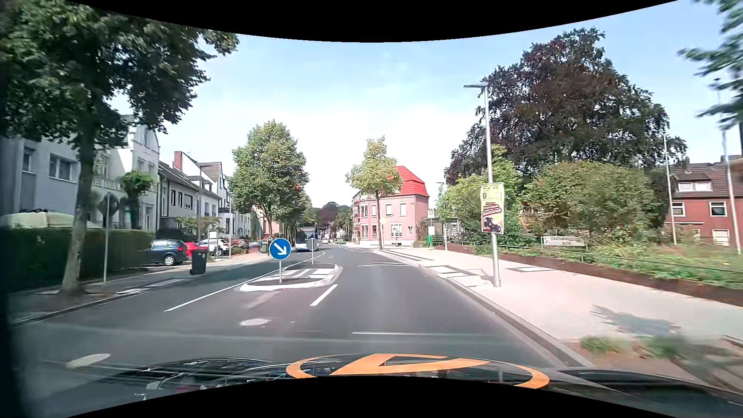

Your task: Follow the waypoints while adhering to traffic rules and regulations

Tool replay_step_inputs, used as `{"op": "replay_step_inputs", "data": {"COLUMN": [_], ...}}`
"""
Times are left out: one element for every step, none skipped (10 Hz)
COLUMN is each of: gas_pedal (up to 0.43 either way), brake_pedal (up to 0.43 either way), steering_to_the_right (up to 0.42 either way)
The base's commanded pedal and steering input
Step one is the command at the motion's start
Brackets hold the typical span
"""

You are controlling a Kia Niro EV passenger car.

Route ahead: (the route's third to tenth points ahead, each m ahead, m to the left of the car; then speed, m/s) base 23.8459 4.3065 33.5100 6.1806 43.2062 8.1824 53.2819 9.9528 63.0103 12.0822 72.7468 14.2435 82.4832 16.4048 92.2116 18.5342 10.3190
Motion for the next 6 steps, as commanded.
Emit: {"op": "replay_step_inputs", "data": {"gas_pedal": [0.028,0.028,0.028,0.028,0.028,0.028], "brake_pedal": [0.000,0.000,0.000,0.000,0.000,0.000], "steering_to_the_right": [-0.016,-0.016,-0.018,-0.021,-0.026,-0.031]}}
